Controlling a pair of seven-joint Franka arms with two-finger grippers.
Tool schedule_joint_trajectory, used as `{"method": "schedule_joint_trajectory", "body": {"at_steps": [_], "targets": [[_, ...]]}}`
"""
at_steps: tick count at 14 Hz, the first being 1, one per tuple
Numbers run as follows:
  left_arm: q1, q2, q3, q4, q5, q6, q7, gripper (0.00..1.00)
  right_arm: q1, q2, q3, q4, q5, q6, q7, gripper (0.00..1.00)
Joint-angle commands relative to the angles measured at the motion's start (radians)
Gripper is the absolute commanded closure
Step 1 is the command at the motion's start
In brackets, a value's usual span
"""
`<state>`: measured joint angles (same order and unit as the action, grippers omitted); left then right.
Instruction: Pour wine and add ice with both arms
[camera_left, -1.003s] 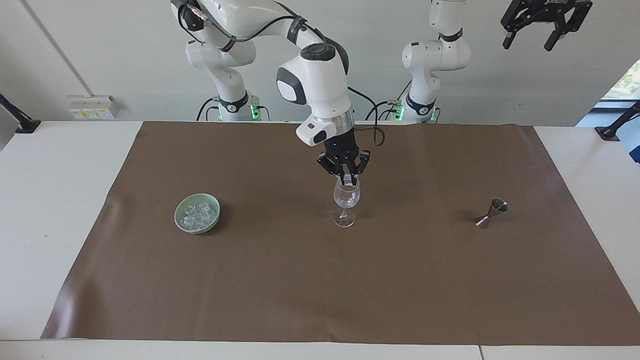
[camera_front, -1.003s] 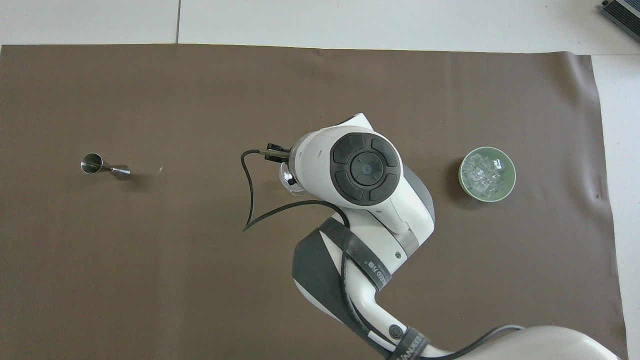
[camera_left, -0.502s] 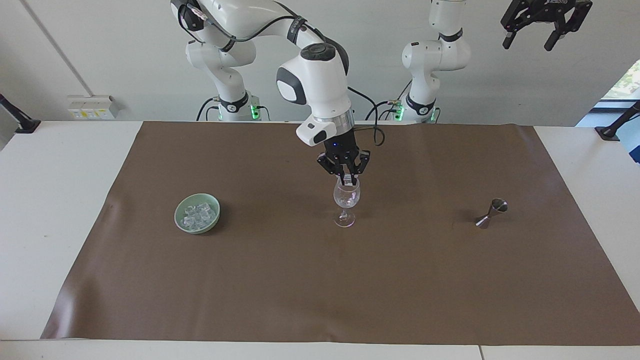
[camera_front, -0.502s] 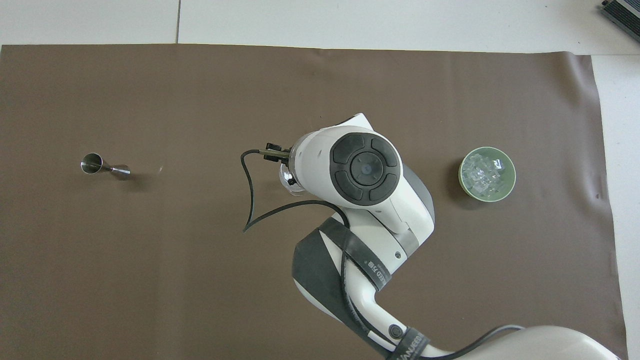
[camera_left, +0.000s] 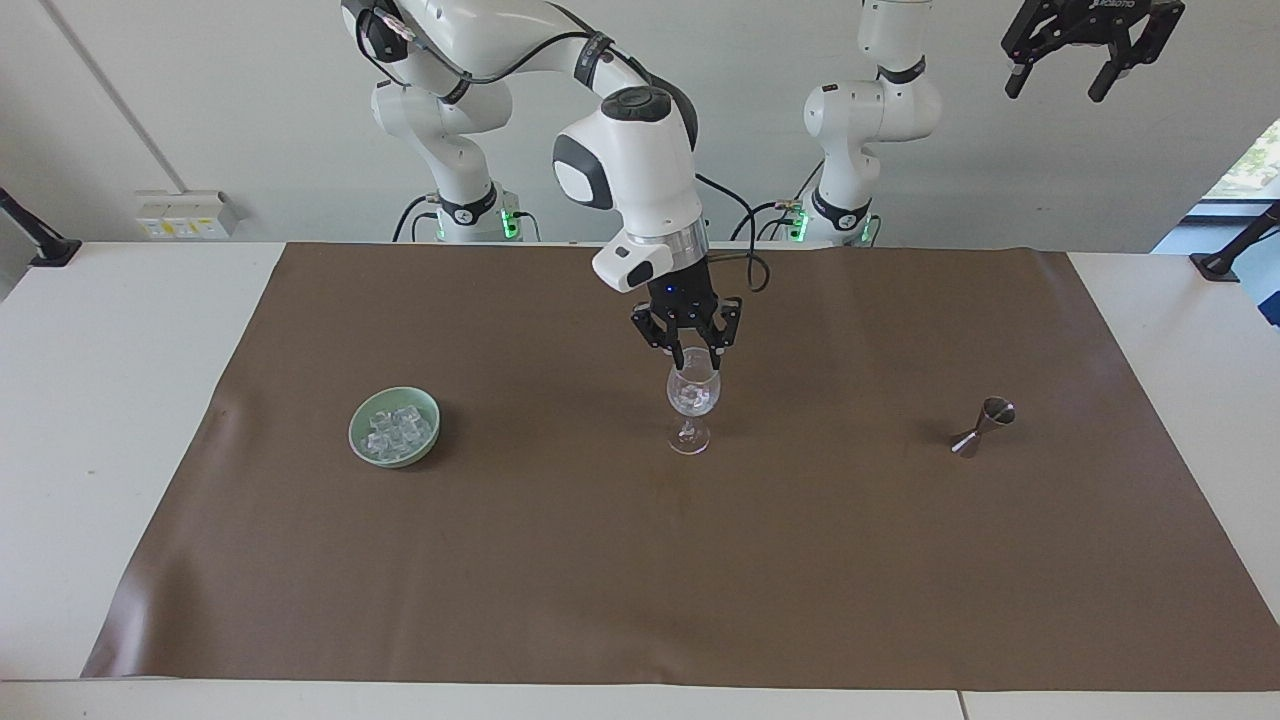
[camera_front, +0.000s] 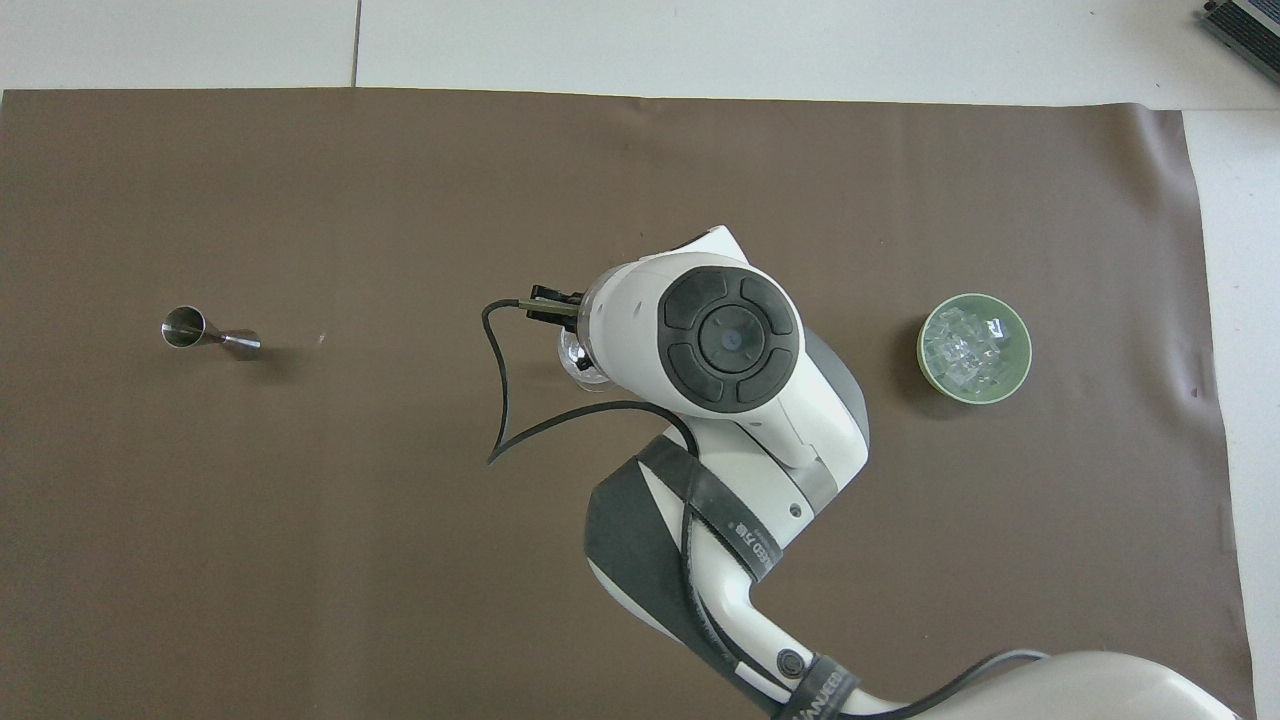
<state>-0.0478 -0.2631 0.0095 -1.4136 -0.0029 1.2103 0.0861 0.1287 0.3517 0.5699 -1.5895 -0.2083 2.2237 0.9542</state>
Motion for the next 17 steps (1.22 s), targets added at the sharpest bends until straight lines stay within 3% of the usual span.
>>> {"method": "schedule_joint_trajectory", "body": {"at_steps": [1, 7, 17], "targets": [[0.005, -0.007, -0.003, -0.002, 0.017, -0.014, 0.009, 0.0, -0.015, 0.024, 0.016, 0.023, -0.069, 0.019, 0.032, 0.0], [0.005, -0.007, -0.003, -0.002, 0.017, -0.014, 0.009, 0.0, -0.041, -0.029, -0.007, 0.031, -0.095, -0.006, -0.004, 0.0], [0.005, -0.007, -0.005, -0.002, 0.017, -0.014, 0.009, 0.0, -0.055, -0.117, -0.16, 0.028, -0.06, -0.163, -0.23, 0.0]]}}
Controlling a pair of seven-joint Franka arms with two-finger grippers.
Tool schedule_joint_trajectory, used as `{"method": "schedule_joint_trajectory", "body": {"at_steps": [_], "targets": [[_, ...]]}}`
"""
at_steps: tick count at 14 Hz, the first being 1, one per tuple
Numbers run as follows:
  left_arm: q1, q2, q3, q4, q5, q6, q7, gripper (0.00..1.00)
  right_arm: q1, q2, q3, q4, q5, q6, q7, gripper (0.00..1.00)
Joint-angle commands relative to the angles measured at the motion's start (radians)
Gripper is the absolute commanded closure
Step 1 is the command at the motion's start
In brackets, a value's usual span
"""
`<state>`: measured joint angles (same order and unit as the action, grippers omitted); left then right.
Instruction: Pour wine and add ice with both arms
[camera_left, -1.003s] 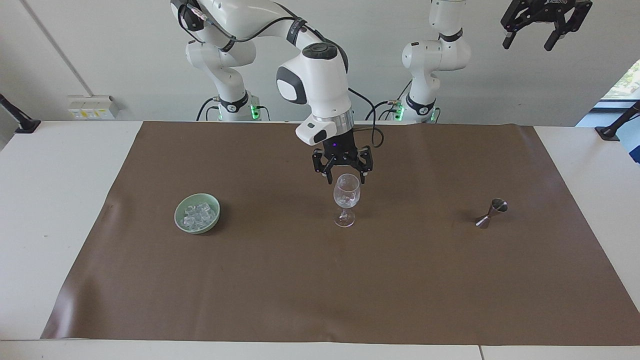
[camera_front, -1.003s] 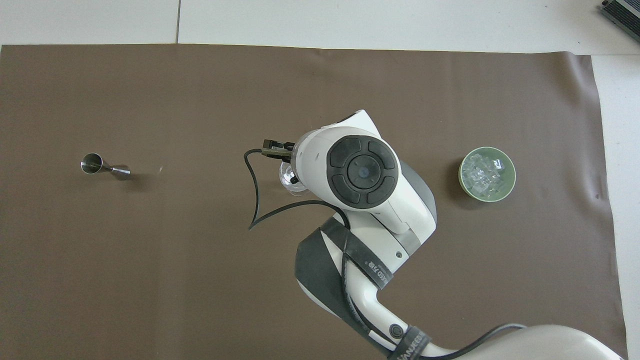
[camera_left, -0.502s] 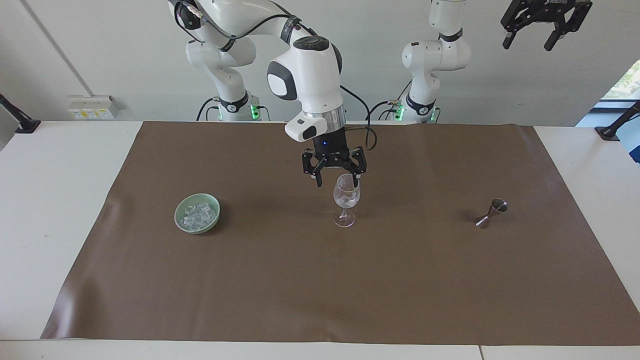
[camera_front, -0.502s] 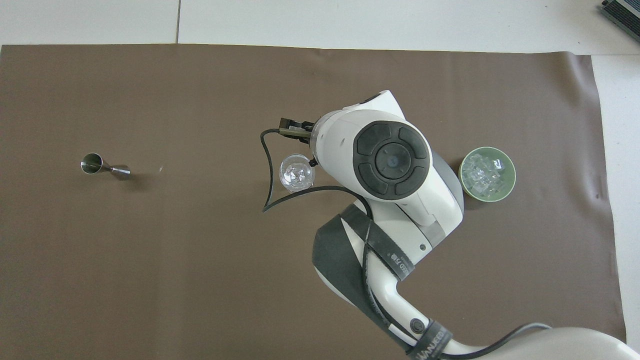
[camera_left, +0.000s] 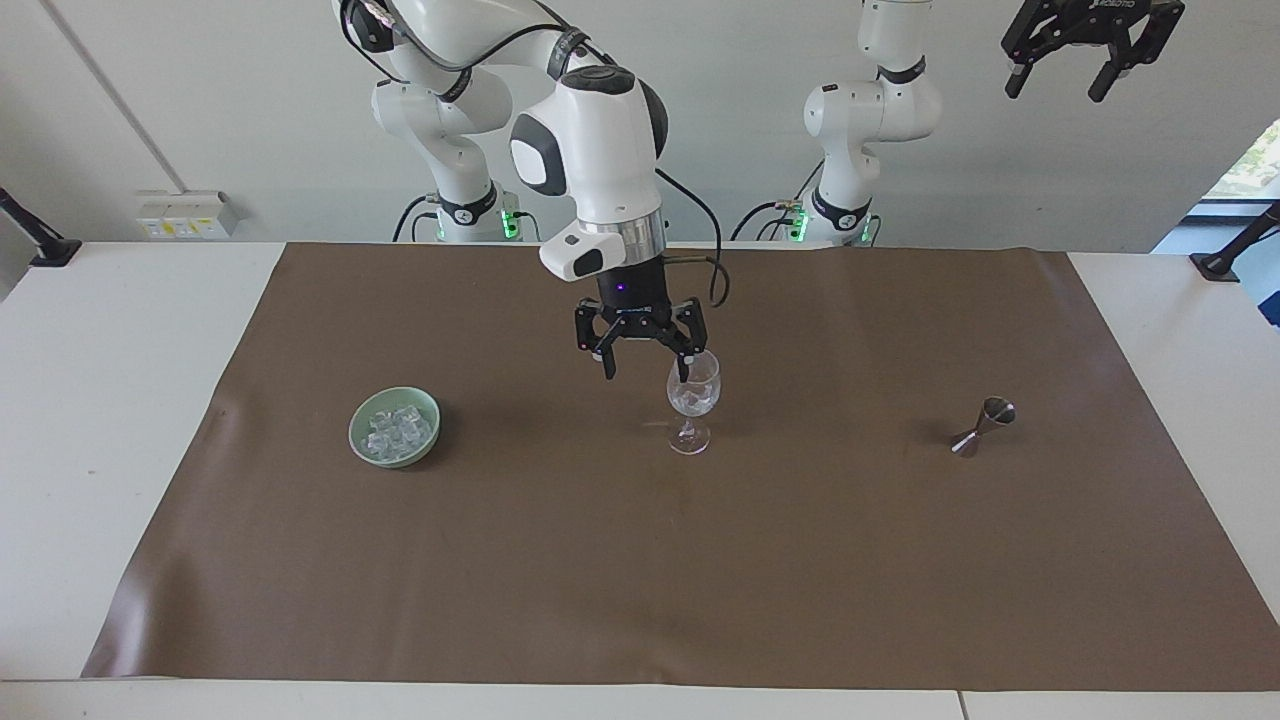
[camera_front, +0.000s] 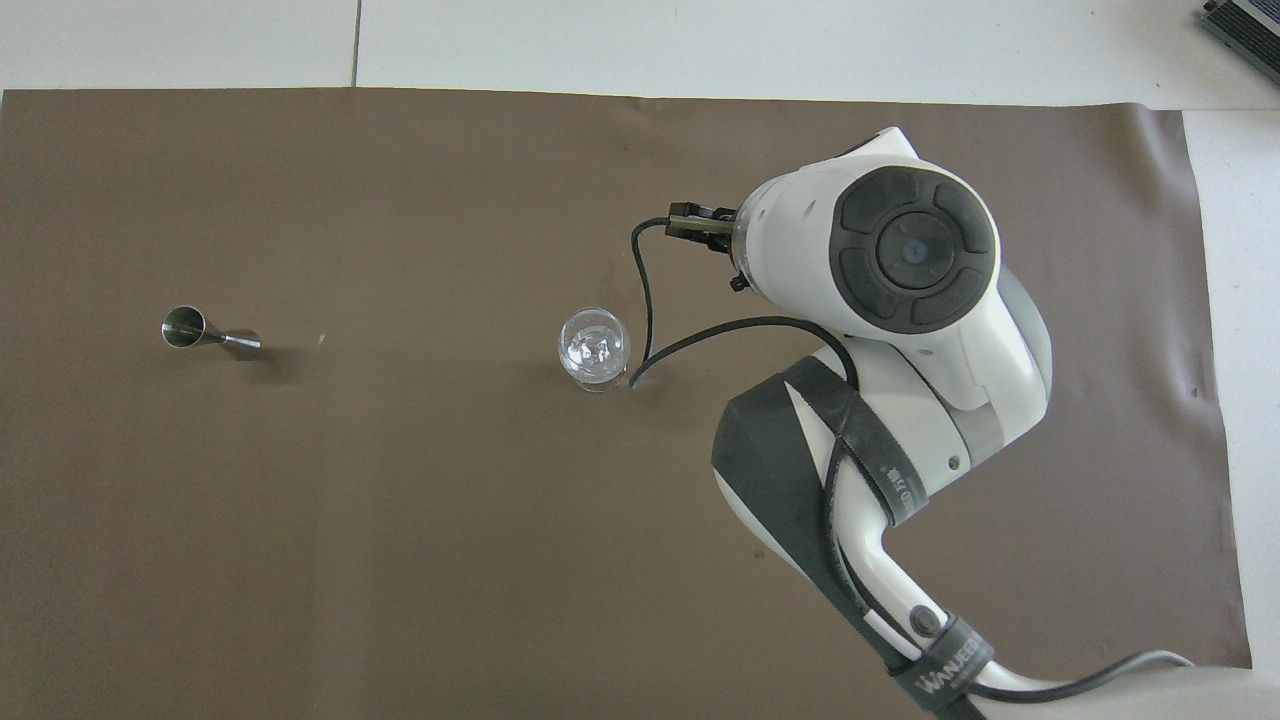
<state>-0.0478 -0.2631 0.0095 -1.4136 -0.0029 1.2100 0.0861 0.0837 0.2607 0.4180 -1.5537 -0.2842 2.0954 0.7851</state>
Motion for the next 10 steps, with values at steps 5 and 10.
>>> {"method": "schedule_joint_trajectory", "body": {"at_steps": [5, 10], "targets": [[0.005, -0.007, -0.003, -0.002, 0.017, -0.013, 0.009, 0.0, -0.021, -0.081, -0.062, -0.011, 0.086, -0.119, -0.15, 0.0], [0.005, -0.007, -0.003, -0.002, 0.017, -0.013, 0.009, 0.0, -0.027, -0.164, -0.16, -0.016, 0.2, -0.221, -0.328, 0.0]]}}
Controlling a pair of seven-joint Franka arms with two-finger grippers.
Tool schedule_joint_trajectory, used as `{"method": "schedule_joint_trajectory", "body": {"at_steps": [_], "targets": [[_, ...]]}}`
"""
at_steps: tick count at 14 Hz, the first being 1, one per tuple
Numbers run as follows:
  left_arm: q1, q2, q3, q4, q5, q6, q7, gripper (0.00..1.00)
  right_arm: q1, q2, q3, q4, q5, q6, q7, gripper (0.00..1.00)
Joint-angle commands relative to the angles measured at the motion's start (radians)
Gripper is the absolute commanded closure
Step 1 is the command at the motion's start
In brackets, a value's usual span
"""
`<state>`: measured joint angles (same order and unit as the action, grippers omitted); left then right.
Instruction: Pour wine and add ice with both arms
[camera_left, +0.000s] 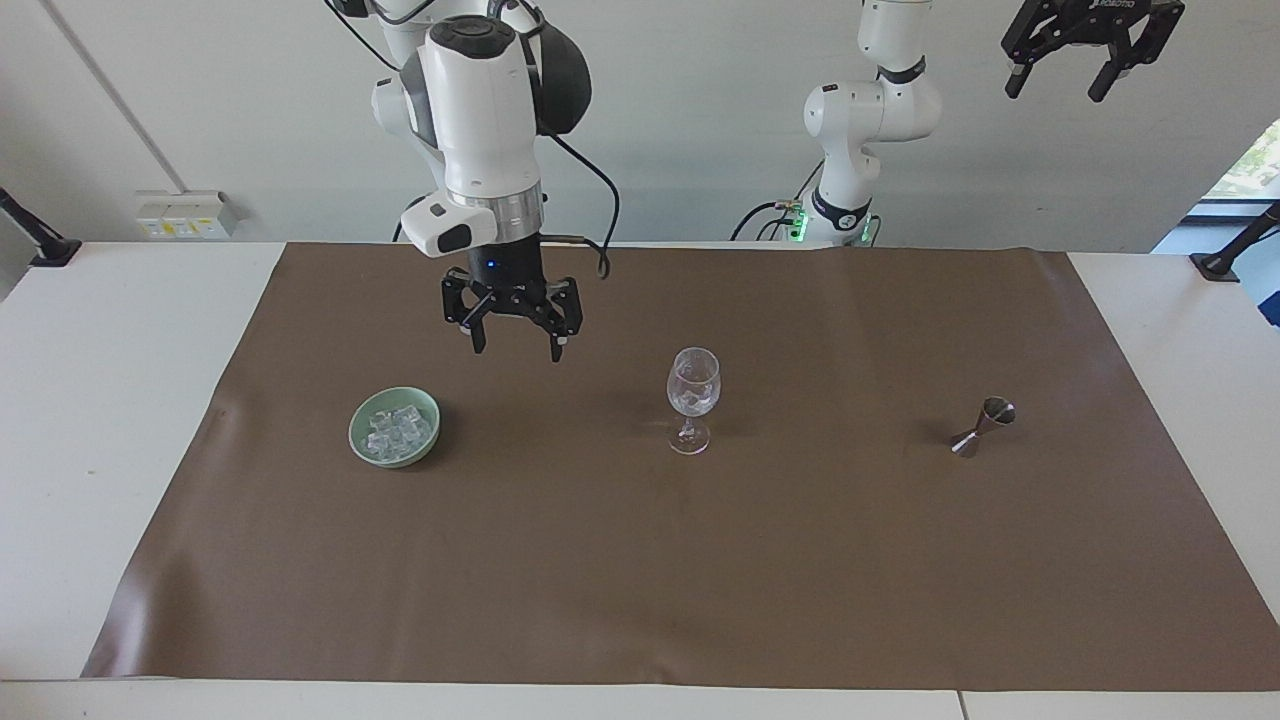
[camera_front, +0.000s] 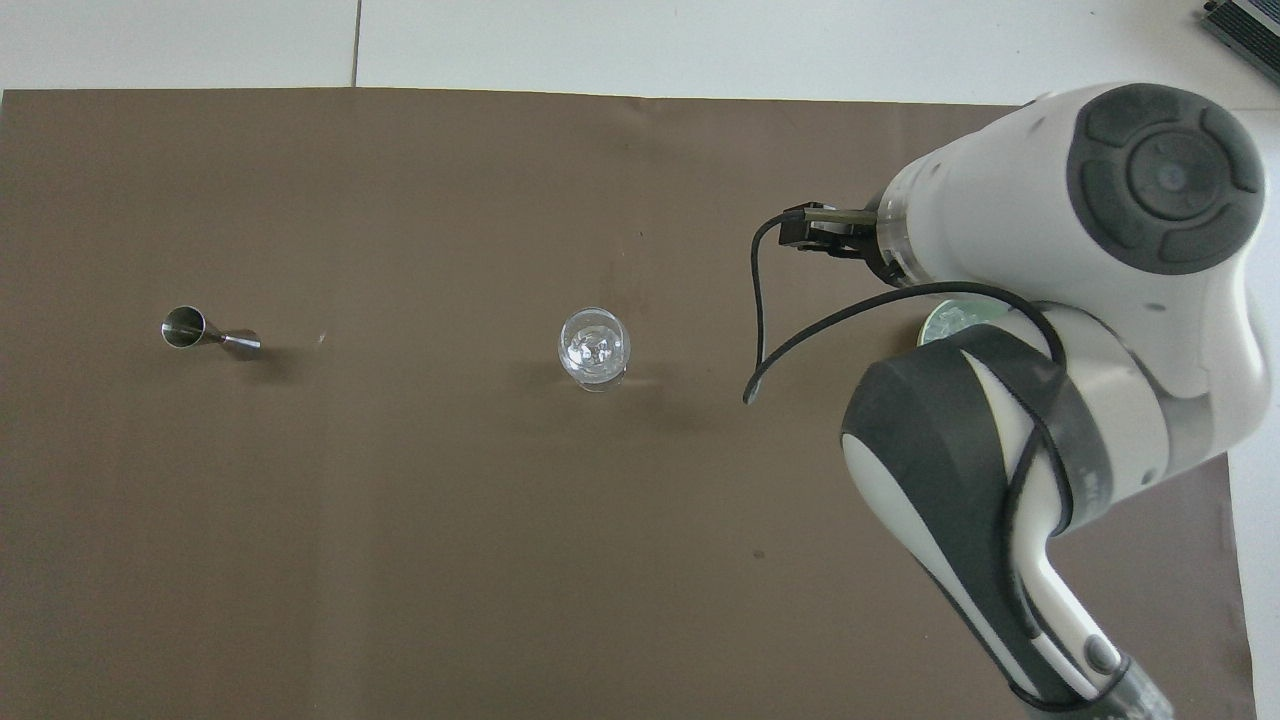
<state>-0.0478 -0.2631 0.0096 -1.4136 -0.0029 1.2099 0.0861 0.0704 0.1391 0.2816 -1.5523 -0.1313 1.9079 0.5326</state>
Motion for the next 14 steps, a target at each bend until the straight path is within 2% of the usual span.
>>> {"method": "schedule_joint_trajectory", "body": {"at_steps": [1, 6, 14], "targets": [[0.005, -0.007, -0.005, -0.002, 0.017, -0.013, 0.009, 0.0, -0.014, -0.052, -0.036, -0.017, 0.047, -0.052, -0.097, 0.0], [0.005, -0.007, -0.003, -0.002, 0.017, -0.013, 0.009, 0.0, -0.014, -0.105, -0.127, -0.018, 0.094, -0.141, -0.249, 0.0], [0.005, -0.007, -0.005, -0.002, 0.017, -0.013, 0.009, 0.0, -0.014, -0.154, -0.232, -0.017, 0.099, -0.28, -0.394, 0.0]]}}
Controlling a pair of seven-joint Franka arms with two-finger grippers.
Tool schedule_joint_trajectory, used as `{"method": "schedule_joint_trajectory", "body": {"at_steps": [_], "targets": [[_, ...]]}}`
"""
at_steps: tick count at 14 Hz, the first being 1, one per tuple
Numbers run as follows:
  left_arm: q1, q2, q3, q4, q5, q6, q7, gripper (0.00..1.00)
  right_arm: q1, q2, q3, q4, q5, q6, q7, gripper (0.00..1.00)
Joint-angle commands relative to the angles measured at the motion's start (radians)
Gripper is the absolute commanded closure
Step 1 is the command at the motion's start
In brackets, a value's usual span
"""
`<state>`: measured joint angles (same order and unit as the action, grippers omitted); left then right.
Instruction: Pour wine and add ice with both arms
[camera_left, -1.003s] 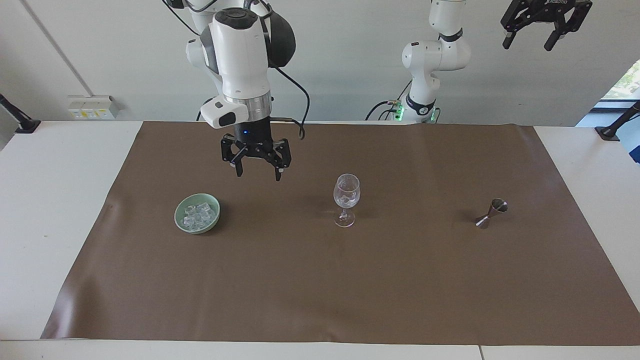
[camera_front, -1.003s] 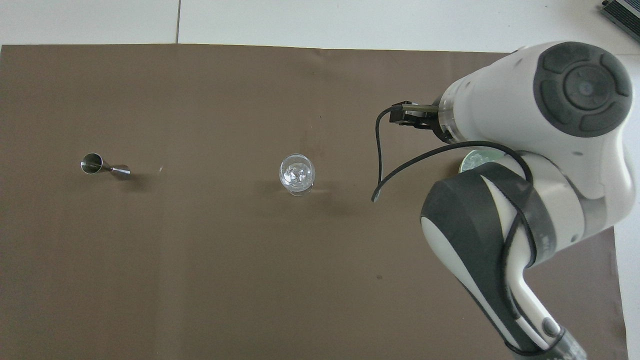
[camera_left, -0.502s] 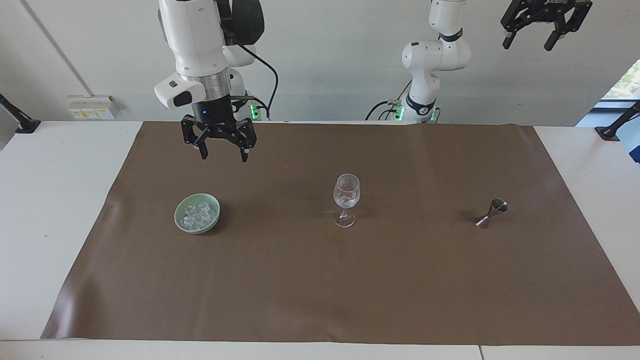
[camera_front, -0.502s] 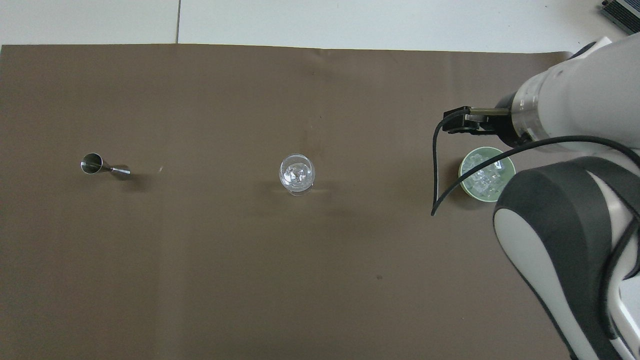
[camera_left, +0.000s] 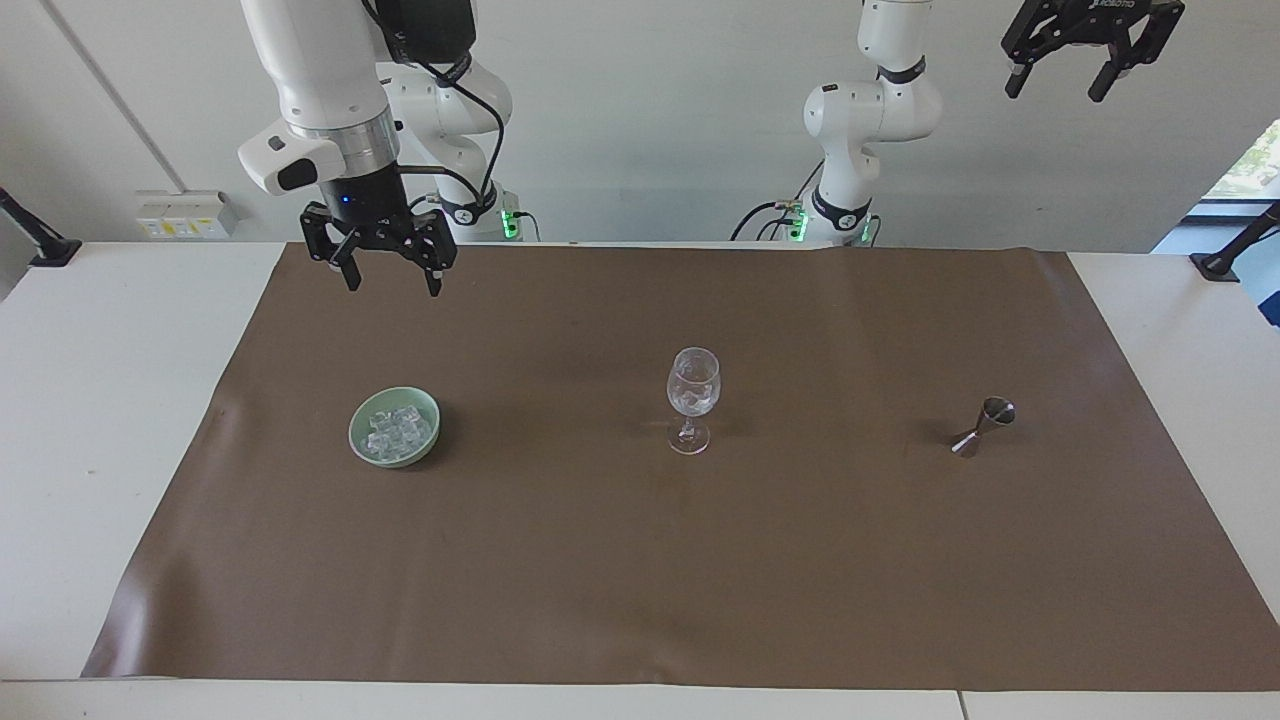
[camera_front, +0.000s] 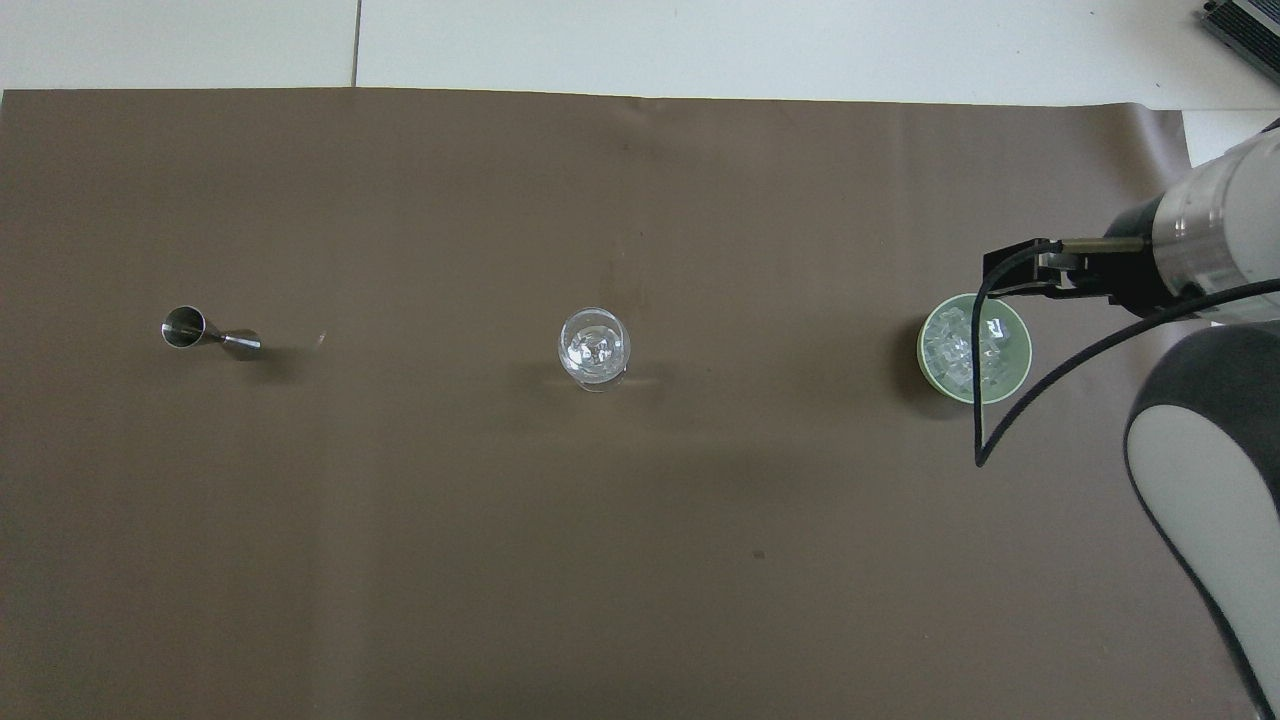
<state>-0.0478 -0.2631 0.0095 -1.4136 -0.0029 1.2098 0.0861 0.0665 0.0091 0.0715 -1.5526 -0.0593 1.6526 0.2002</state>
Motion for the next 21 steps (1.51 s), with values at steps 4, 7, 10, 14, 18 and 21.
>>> {"method": "schedule_joint_trajectory", "body": {"at_steps": [4, 7, 10, 14, 18, 21], "targets": [[0.005, -0.007, -0.005, -0.002, 0.017, -0.013, 0.009, 0.0, -0.01, -0.032, -0.058, -0.017, 0.027, -0.033, -0.096, 0.0], [0.005, -0.007, -0.003, -0.002, 0.017, -0.013, 0.009, 0.0, -0.01, -0.041, -0.09, -0.017, 0.029, -0.054, -0.148, 0.0], [0.005, -0.004, -0.006, 0.002, 0.012, -0.003, -0.003, 0.0, -0.01, -0.052, -0.137, -0.008, 0.084, -0.114, -0.15, 0.0], [0.009, 0.089, -0.005, 0.009, -0.048, 0.036, -0.019, 0.0, -0.071, -0.075, -0.131, -0.029, 0.102, -0.122, -0.154, 0.0], [0.009, 0.188, -0.005, -0.024, -0.04, 0.187, -0.025, 0.0, -0.074, -0.092, -0.134, -0.053, 0.086, -0.125, -0.15, 0.0], [0.009, 0.162, -0.005, -0.108, -0.04, 0.237, -0.023, 0.0, -0.073, -0.098, -0.145, -0.063, 0.085, -0.126, -0.15, 0.0]]}}
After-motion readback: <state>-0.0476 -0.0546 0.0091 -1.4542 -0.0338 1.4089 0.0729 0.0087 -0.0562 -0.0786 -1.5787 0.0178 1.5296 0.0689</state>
